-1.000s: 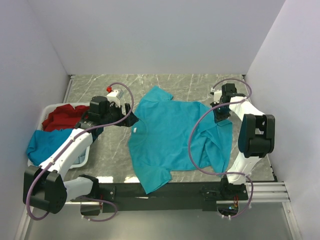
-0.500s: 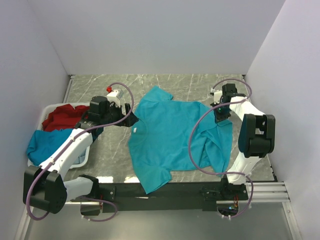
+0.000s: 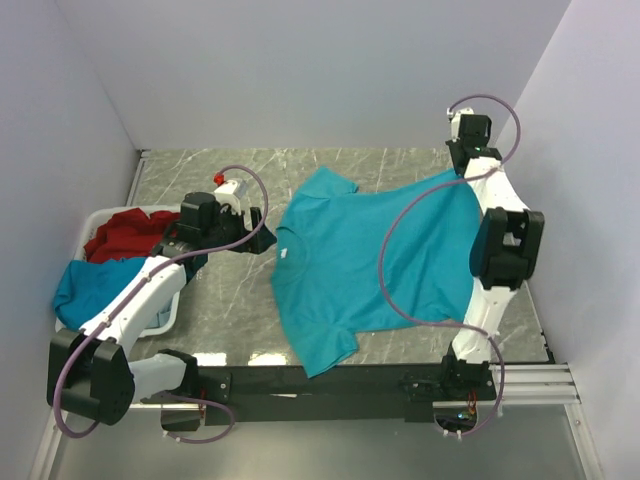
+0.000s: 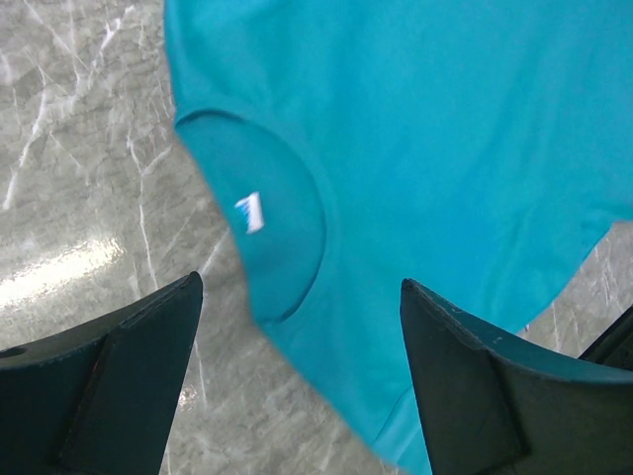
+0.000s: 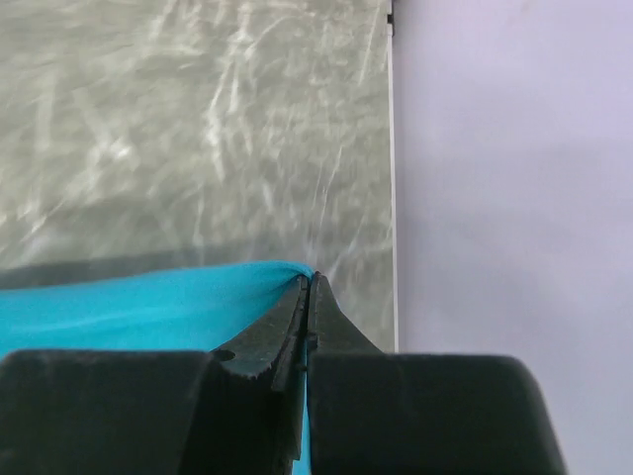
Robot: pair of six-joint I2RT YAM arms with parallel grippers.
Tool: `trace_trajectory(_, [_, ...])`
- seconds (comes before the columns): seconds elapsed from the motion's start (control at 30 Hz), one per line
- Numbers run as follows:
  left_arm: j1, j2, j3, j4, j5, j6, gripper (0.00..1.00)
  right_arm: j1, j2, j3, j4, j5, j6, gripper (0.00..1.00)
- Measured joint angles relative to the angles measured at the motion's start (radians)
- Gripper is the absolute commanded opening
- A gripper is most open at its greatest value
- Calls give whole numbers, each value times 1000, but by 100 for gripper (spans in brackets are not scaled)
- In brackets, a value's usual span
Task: Fold and stack the t-shirts
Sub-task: Flatten the tshirt out
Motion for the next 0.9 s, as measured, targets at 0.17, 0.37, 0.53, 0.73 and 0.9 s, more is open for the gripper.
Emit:
trace_trajectory(0.17, [0,29,0,12,-1,1,88,0,225,144,34,53,-42,0])
trace_trajectory(0.37, [4,169,86,37,1,-55,88,0,349,151,19,82,-79,0])
trace_trajectory(0.53, [5,488,431,89,-12,-119,87,0,352,164,47,95,-93,0])
trace_trajectory(0.73, [7,970,985,101,-37,-154,74,0,360,212,47,85,-89,0])
trace_trajectory(0.9, [10,1296,1339,43,-35,-139,50,0,360,215,43,68,-88,0])
